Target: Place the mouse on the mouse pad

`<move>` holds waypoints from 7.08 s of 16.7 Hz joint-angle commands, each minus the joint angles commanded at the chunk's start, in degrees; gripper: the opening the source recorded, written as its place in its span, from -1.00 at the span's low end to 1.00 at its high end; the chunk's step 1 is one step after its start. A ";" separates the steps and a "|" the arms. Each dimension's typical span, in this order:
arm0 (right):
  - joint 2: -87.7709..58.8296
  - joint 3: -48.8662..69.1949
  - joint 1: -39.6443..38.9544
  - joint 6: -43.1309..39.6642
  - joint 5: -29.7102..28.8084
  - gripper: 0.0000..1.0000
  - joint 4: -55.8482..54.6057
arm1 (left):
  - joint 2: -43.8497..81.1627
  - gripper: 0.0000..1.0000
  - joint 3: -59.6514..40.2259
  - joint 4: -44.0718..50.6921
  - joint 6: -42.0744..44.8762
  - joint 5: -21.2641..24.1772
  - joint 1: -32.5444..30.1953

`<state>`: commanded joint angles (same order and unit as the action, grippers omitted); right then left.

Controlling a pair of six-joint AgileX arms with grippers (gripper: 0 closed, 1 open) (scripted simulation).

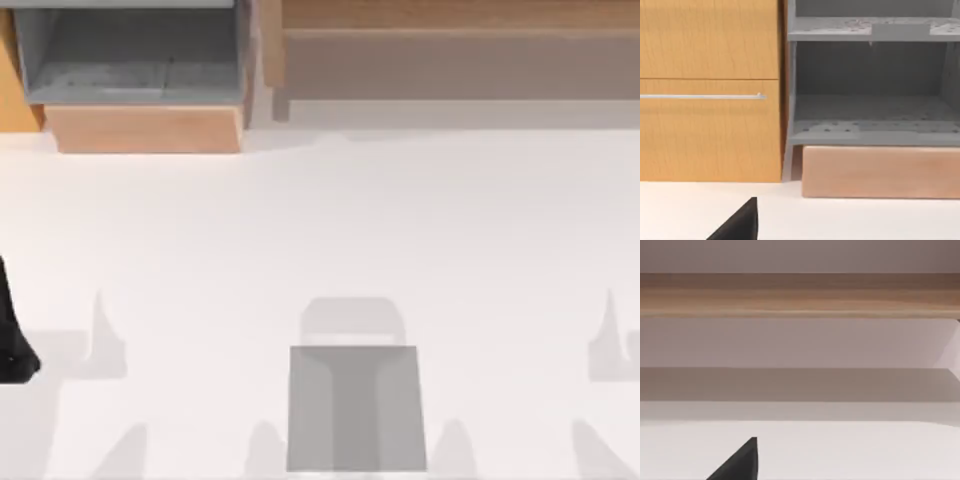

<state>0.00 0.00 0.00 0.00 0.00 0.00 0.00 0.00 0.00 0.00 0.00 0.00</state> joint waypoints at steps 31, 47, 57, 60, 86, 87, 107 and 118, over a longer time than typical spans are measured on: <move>-84.24 56.39 30.96 -17.81 -0.18 1.00 61.94 | 0.00 1.00 0.00 0.00 0.00 0.00 0.00; -95.52 42.04 31.07 -17.54 -0.16 1.00 36.48 | 0.00 1.00 0.00 0.00 0.00 0.00 0.00; -95.52 42.04 31.07 -17.54 -0.16 -0.51 36.48 | 0.00 1.00 0.00 0.00 0.00 0.00 0.00; -95.52 42.04 31.07 -17.54 -0.16 -0.96 36.48 | 0.00 1.00 0.00 0.00 0.00 0.00 0.00; -83.78 58.53 31.18 -17.71 0.46 -1.00 63.62 | 0.00 1.00 0.00 0.00 0.00 0.00 0.00; -83.83 58.58 31.10 -17.64 0.46 -1.00 63.63 | 0.00 1.00 0.00 0.00 0.00 0.00 0.00; -114.97 89.13 -45.38 47.74 0.37 -1.00 64.49 | 0.00 1.00 0.00 0.00 0.00 0.00 0.00; -116.14 90.23 -49.66 52.16 0.16 -1.00 63.51 | 0.00 1.00 0.00 0.00 0.00 0.00 0.00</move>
<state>-116.14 90.23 -49.66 52.16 0.16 63.51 0.00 0.00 0.00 0.00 0.00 0.00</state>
